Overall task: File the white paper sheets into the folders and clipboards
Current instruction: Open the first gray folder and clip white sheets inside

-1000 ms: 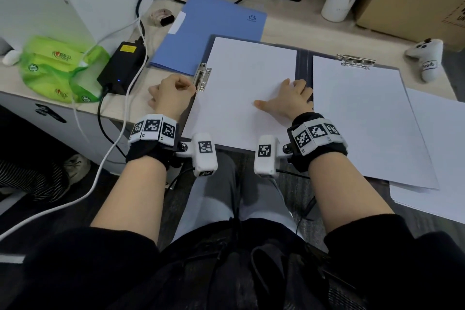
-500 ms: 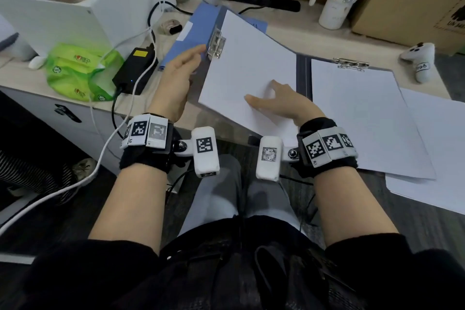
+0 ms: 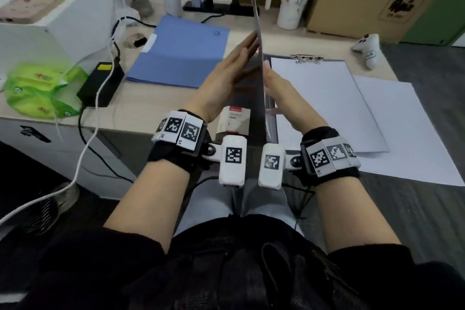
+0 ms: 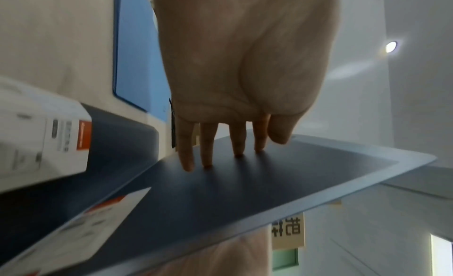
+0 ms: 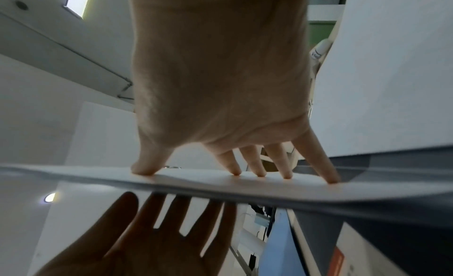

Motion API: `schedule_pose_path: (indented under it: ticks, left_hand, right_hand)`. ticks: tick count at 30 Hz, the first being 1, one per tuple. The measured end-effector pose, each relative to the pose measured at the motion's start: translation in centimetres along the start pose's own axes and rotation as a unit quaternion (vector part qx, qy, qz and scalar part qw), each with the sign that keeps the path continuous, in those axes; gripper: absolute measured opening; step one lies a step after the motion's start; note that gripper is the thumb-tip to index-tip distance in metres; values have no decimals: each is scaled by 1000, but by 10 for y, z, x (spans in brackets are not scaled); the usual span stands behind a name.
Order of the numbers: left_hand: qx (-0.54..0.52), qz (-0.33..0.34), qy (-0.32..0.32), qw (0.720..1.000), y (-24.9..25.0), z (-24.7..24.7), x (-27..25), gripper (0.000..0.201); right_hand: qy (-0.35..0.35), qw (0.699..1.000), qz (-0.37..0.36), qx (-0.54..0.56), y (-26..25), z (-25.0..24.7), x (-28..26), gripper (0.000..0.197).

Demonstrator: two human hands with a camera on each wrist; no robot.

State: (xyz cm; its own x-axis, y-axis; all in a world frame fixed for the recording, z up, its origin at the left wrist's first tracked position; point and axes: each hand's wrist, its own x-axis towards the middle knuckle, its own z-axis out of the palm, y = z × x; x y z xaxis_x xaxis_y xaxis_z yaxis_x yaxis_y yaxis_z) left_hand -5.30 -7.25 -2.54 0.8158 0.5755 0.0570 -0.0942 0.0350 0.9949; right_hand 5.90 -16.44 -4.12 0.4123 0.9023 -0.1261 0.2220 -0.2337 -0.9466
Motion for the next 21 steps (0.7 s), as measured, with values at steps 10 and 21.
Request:
schedule_pose_path:
  ticks: [10, 21]
  left_hand:
    - [156, -63, -20, 985, -21, 80, 31, 44]
    - [289, -104, 69, 949, -69, 120, 58, 45]
  right_hand:
    - [255, 953, -84, 141, 6, -65, -47, 47]
    - [486, 816, -56, 308, 54, -129, -76, 43]
